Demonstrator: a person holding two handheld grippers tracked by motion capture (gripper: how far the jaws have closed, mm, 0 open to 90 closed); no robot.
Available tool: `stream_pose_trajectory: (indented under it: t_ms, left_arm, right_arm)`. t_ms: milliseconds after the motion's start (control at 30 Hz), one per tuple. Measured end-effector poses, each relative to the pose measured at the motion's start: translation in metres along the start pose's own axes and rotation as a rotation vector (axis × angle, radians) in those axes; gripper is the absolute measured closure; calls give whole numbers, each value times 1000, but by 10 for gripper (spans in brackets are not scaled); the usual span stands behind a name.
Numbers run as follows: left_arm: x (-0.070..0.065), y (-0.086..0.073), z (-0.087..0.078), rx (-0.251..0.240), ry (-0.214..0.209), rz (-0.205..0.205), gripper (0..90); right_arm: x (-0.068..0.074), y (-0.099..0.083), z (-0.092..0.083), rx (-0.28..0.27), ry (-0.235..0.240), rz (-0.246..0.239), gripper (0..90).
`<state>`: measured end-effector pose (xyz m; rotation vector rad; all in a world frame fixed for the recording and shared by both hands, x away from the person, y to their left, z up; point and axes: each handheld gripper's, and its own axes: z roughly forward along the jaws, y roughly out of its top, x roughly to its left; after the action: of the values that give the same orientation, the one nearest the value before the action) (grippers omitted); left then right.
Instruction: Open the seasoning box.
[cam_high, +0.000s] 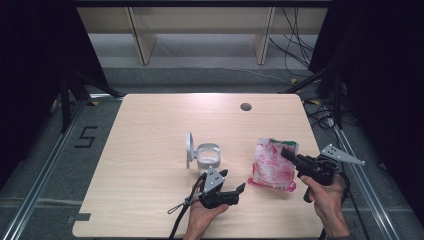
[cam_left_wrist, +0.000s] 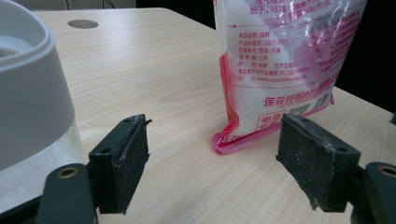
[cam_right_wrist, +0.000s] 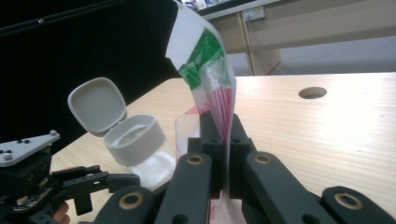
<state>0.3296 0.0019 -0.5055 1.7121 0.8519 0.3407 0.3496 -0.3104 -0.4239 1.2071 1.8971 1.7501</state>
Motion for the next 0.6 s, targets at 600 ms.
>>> stream_pose_trajectory:
  t_ms: [600]
  left_arm:
    - [6, -1, -10, 18, 6, 22, 237]
  right_arm:
    - [-22, -20, -13, -2, -93, 69, 900]
